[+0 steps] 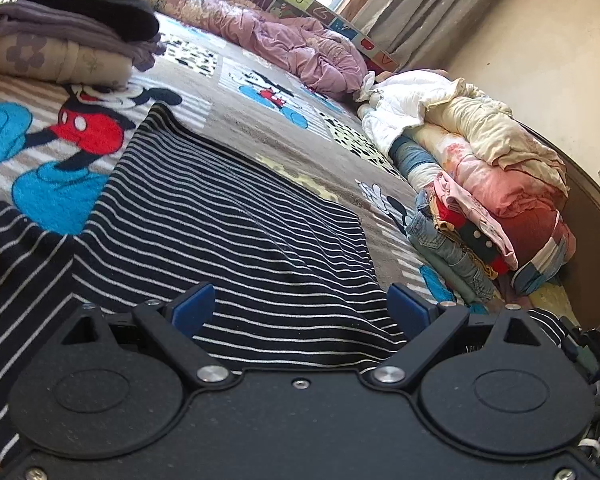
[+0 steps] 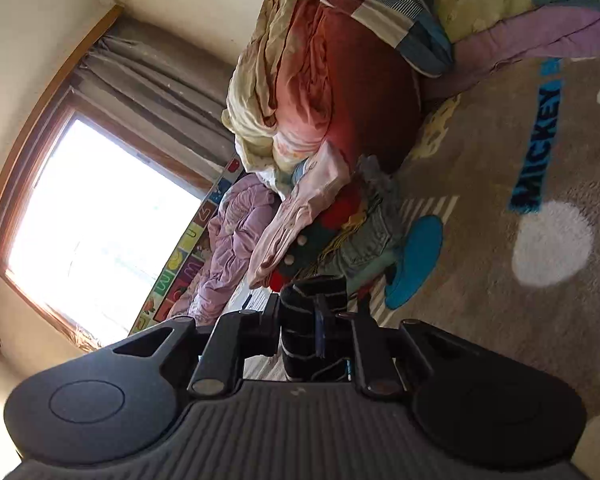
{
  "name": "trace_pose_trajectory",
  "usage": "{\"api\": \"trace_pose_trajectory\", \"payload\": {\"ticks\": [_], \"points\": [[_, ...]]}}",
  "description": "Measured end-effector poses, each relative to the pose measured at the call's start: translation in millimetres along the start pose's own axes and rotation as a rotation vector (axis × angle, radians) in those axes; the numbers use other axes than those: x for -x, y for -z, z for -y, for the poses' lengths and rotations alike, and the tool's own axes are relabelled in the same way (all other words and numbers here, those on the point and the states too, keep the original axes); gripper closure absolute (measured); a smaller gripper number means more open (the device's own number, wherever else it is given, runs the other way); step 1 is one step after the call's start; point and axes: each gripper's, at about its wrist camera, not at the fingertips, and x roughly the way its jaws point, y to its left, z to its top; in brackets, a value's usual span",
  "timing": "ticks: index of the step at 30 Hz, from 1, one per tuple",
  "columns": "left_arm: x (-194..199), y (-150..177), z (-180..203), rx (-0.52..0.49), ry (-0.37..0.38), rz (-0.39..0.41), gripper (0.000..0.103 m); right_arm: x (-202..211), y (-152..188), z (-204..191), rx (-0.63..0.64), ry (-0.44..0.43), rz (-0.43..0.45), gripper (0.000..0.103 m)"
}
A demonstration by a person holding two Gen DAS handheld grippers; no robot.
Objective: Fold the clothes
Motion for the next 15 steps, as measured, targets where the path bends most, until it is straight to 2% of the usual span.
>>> {"api": "trace_pose_trajectory", "payload": {"ticks": [1,6,10,12,13,15], "points": [[1,1,4,-0.027,0.003,0.009,0.009,1,-3,3,-0.001,0.005,0.007,0.09],[3,12,30,-0.184,0.042,0.023,0.009,1,-17,15,0.016,0.045,0.01,0.092],[0,22,49,-0.283,0.062,0.024,0.009,2,-20,24,0.016,0.109,0.001,0.092],[-3,26,52,-0.302,0.064,0.017,0.009,4,-17,27,0.016,0.134,-0.008,0.088],[-5,27,53,-0.305,0.066,0.011,0.009,4,-14,29,0.017,0.149,-0.016,0.085],[-6,29,53,-0.315,0.067,0.003,0.009,4,-7,36,-0.002,0.179,-0.031,0.056]]}}
